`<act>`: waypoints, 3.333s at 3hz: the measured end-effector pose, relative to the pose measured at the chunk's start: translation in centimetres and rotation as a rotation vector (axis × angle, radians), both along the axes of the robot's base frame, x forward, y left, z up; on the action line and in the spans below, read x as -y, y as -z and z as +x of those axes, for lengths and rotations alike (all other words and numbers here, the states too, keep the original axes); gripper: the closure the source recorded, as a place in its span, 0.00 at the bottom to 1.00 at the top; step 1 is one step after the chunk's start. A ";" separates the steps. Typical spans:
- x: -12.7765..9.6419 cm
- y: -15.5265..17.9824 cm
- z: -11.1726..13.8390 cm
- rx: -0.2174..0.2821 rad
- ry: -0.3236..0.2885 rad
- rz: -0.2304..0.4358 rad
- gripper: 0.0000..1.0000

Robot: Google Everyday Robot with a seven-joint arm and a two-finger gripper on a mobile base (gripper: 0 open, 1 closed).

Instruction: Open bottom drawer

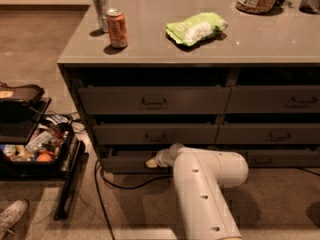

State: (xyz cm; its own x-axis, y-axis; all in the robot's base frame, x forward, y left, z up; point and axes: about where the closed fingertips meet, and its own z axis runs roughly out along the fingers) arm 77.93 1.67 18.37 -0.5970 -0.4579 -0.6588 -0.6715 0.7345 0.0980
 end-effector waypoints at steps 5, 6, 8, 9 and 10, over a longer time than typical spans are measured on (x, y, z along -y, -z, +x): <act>-0.7 -0.8 -3.2 -0.028 -0.065 0.037 0.00; -1.0 -1.0 -5.9 -0.035 -0.096 0.074 0.00; -1.2 -0.7 -6.8 -0.074 -0.107 0.085 0.00; -1.0 -0.4 -8.7 -0.121 -0.104 0.102 0.00; -0.9 -0.5 -9.5 -0.135 -0.101 0.107 0.00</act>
Offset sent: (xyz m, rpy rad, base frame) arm -0.0160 0.0127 -0.0158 0.0034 0.1421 0.1357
